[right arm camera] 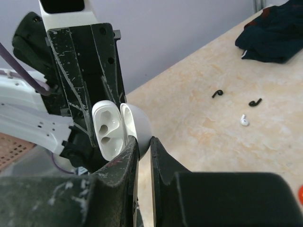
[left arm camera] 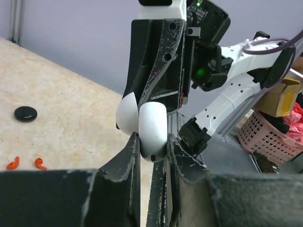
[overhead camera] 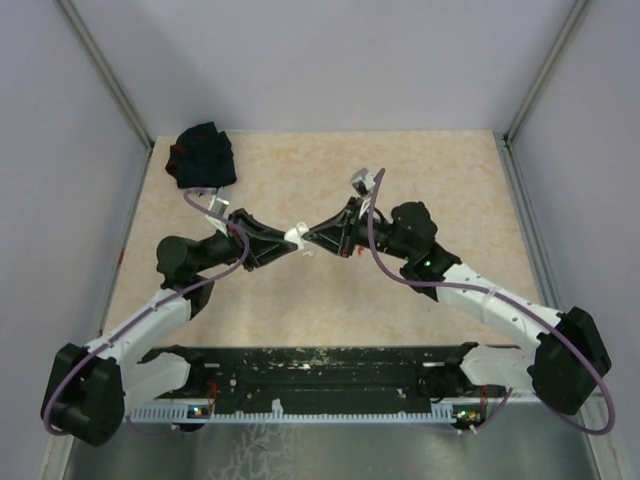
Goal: Insert the wireless bluetooth earbuds into the charging case
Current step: Adjust the charging case.
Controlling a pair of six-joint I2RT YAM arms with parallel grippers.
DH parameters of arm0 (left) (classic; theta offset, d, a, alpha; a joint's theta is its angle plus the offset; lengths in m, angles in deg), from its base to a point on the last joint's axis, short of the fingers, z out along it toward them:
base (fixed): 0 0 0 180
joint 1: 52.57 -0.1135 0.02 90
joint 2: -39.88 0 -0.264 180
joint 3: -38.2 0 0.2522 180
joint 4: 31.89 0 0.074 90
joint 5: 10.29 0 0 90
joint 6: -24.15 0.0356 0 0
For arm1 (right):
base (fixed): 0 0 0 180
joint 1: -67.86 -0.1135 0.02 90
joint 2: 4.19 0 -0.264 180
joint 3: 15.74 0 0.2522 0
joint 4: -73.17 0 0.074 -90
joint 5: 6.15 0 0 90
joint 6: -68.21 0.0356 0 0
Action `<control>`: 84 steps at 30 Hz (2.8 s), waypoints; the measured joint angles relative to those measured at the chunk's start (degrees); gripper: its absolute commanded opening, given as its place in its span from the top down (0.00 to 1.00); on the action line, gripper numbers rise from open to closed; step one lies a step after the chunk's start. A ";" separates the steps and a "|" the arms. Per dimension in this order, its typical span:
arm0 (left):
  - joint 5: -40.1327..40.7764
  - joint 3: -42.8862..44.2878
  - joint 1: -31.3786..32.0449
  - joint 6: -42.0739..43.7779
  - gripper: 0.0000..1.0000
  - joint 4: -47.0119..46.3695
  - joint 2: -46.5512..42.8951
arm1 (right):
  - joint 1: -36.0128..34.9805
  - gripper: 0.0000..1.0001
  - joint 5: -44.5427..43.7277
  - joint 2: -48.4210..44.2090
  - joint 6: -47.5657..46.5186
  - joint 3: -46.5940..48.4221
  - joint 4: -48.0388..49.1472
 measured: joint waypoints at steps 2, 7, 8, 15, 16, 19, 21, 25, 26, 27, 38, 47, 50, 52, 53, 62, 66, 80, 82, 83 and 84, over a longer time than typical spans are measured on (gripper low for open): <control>0.00 0.00 0.00 0.90 0.67 1.16 -0.15 | -0.02 0.98 0.04 -0.42 -2.95 1.81 -4.48; -0.26 0.02 0.24 5.22 0.55 8.46 -2.49 | -0.13 0.99 0.04 -0.92 -12.15 7.93 -17.70; -0.31 0.11 0.26 6.40 0.54 10.27 -2.99 | -0.13 0.99 -0.11 -1.05 -14.21 9.44 -20.68; -0.52 4.92 0.26 15.61 0.47 26.03 -4.37 | -0.76 0.99 -2.75 -1.44 -26.14 18.01 -36.22; -0.83 5.70 0.26 16.46 0.47 27.45 -4.33 | -1.29 0.99 -3.98 -1.42 -27.89 19.10 -38.47; -2.34 7.76 0.26 17.94 0.46 30.03 -3.89 | -4.55 1.00 -9.01 -1.20 -33.07 22.69 -45.18; -3.74 8.72 0.26 18.14 0.41 30.64 -3.37 | -6.99 1.00 -12.39 -0.72 -36.02 24.83 -48.59; -5.62 9.25 0.26 17.25 0.40 30.82 -2.64 | -10.03 1.00 -18.67 0.15 -40.15 27.39 -52.83; -5.97 9.25 0.26 16.94 0.40 30.82 -2.49 | -10.49 1.00 -20.17 0.26 -41.05 27.56 -53.46; -6.16 9.25 0.26 16.55 0.40 30.82 -2.40 | -10.95 1.00 -21.94 0.33 -41.99 27.56 -54.23; -6.62 9.25 0.26 11.63 0.38 29.90 -1.09 | -14.03 1.00 -34.10 2.54 -46.88 27.56 -57.09; -6.32 9.44 0.48 10.82 0.40 29.77 3.58 | -15.82 1.00 -36.33 3.87 -47.91 28.48 -57.42; -6.25 10.54 0.83 12.28 0.42 31.15 4.26 | -16.20 1.00 -36.70 4.26 -47.95 29.05 -57.72; -6.05 11.47 1.11 13.42 0.43 32.24 4.35 | -16.33 1.00 -36.81 4.55 -47.98 29.38 -57.59; -6.01 11.85 1.25 13.94 0.44 32.70 4.35 | -16.41 1.00 -36.85 4.63 -47.98 29.44 -57.55; -5.14 12.79 2.32 18.25 0.63 36.89 4.33 | -17.03 1.00 -36.87 5.77 -48.00 29.44 -57.55; -5.05 13.25 2.56 20.09 0.79 38.23 4.33 | -17.05 0.98 -36.94 5.88 -48.28 29.44 -57.59; -4.57 13.86 2.56 32.81 1.00 45.29 1.53 | -17.05 0.57 -31.76 1.44 -47.32 29.40 -56.48; -4.52 12.79 2.56 34.12 1.00 44.41 0.44 | -16.87 0.52 -29.66 -0.17 -46.58 29.35 -55.32; -4.42 12.15 2.56 34.75 1.00 44.00 -0.09 | -16.44 0.50 -28.26 -0.83 -46.01 29.33 -54.82; -4.37 11.23 2.56 35.60 1.00 43.47 -0.76 | -15.69 0.48 -26.01 -1.46 -45.13 29.29 -54.27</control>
